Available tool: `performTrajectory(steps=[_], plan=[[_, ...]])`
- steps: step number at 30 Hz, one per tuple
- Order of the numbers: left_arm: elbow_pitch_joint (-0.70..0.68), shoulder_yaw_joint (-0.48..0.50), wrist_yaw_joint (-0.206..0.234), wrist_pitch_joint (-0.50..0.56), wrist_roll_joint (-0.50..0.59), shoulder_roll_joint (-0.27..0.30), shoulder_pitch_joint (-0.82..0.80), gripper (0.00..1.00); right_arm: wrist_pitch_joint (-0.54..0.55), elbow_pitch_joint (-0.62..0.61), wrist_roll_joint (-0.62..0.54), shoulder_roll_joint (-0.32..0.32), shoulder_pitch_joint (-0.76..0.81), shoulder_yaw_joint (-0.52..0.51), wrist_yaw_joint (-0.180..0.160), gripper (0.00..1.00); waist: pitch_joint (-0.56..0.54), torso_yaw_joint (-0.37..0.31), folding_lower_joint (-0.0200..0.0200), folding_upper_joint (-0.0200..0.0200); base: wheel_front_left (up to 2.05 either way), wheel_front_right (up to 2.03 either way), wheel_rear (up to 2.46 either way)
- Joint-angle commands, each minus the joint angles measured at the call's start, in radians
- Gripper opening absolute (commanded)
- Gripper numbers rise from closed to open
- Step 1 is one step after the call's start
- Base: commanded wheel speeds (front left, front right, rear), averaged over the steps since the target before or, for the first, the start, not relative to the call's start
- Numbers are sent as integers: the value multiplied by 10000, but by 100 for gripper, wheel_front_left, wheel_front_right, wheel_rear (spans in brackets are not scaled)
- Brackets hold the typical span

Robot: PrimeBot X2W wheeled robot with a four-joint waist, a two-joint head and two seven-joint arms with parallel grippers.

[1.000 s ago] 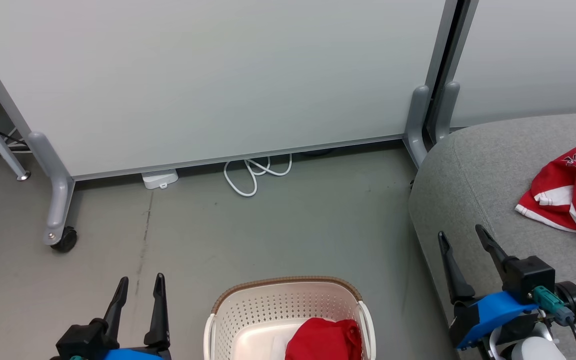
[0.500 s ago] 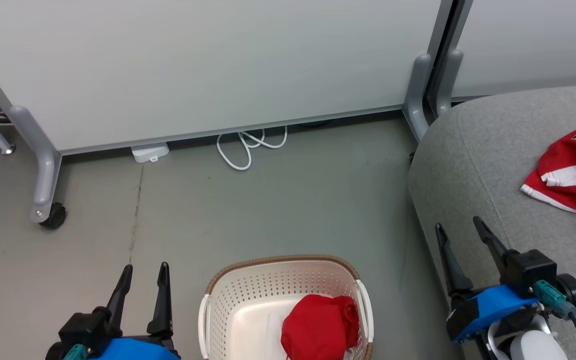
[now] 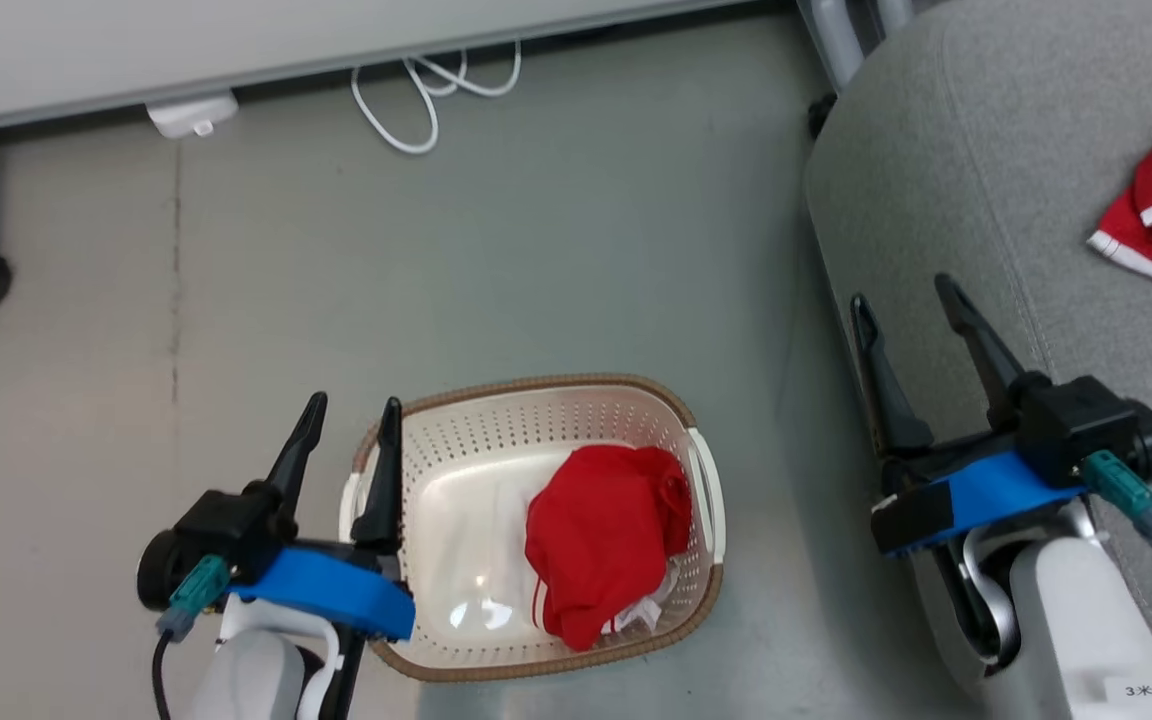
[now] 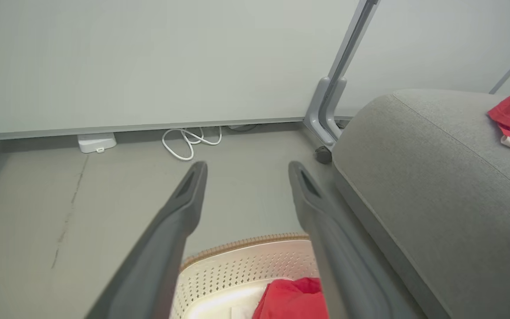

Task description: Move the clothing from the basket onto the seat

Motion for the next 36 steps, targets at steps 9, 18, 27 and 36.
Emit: performTrajectory(steps=[9,18,27,36], plan=[[1209,-1433,-19,-27,-148,212,-2154,100,-188,-747,-90,7,-1549,373,1,100,3092,-1084,-2,0,0,0,0],[3699,-2977,-19,-27,-760,126,-4175,100,-92,-1712,-108,7,-2066,434,1,100,4740,-1492,-2,0,0,0,0],[6520,-3461,-19,335,-1412,-234,-5546,100,-176,-2193,100,7,-2191,579,1,100,5583,-1717,-2,0,0,0,0],[8067,-2949,-19,948,-2375,-452,-6155,100,-364,-2091,339,6,-2267,690,1,100,5937,-1839,-2,0,0,0,0]])
